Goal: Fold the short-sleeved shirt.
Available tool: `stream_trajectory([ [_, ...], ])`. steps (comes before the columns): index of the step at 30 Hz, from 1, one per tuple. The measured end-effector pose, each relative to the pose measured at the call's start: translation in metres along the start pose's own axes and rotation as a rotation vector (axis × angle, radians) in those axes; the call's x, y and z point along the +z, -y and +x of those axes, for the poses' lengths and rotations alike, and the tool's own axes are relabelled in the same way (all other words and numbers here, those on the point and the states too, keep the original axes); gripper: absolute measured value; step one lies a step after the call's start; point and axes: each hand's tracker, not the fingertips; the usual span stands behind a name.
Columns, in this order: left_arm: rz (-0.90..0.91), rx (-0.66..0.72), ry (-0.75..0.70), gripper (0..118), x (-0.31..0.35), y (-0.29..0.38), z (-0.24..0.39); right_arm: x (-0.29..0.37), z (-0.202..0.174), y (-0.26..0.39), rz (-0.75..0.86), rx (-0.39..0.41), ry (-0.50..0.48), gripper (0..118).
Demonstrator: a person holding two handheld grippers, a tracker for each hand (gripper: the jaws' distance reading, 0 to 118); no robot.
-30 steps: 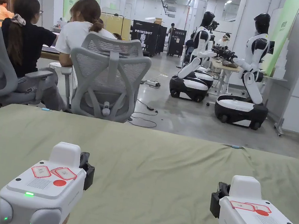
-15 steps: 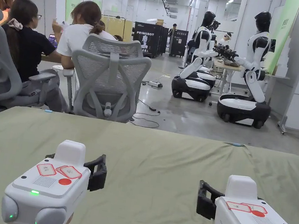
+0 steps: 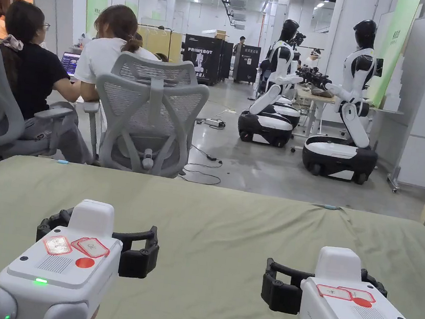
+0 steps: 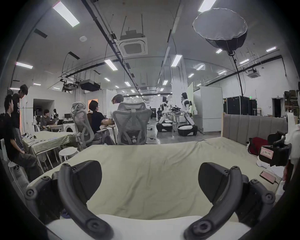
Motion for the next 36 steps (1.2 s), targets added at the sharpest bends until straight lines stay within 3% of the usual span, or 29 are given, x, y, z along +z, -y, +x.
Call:
stream_trajectory([
  [4,-0.001,0.004,-0.004,118,0.000,0.000,-0.002,0.002,0.001,-0.002,0.012,-0.045,0.014,118],
  [10,-0.007,0.008,-0.002,118,0.000,0.001,-0.001,0.002,-0.006,-0.012,-0.024,-0.106,0.108,118],
  [15,-0.015,0.003,0.003,118,-0.002,0.003,0.001,0.004,-0.013,-0.013,-0.026,-0.100,0.169,118],
  [36,-0.013,0.005,0.005,118,-0.001,0.004,0.002,0.012,-0.012,-0.014,-0.003,-0.067,0.120,118],
])
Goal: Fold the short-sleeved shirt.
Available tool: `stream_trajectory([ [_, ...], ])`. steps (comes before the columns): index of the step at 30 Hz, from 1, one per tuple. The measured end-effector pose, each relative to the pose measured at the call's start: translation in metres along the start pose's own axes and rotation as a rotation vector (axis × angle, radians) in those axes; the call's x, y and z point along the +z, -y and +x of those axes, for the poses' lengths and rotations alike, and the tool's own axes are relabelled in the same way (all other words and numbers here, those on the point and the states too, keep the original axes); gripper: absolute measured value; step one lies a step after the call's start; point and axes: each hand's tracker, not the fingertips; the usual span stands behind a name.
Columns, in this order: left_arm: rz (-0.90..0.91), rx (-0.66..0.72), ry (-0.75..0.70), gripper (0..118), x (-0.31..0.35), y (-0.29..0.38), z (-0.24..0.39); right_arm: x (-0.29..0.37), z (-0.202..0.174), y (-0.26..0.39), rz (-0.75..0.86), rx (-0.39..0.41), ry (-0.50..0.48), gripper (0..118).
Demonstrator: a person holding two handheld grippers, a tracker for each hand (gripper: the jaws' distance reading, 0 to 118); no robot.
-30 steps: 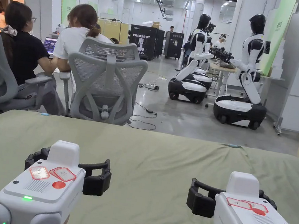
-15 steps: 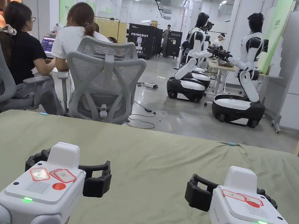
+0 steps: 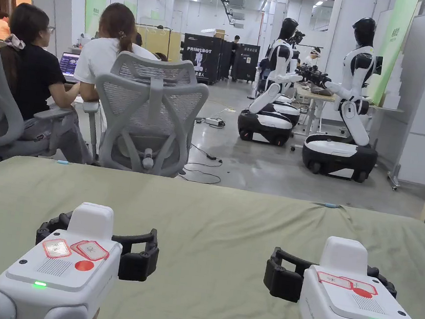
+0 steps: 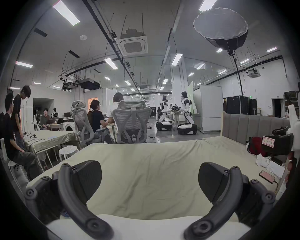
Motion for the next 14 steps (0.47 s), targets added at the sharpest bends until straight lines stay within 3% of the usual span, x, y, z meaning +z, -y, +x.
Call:
stream_trajectory([
  [7,-0.002,-0.004,0.001,118,-0.0005,0.0012,0.0016,0.0012,-0.0035,0.0018,0.015,0.040,-0.018,118],
  [14,-0.005,-0.002,0.001,118,-0.0006,0.0021,0.0022,0.0009,0.0003,-0.0006,-0.004,0.003,-0.047,118],
])
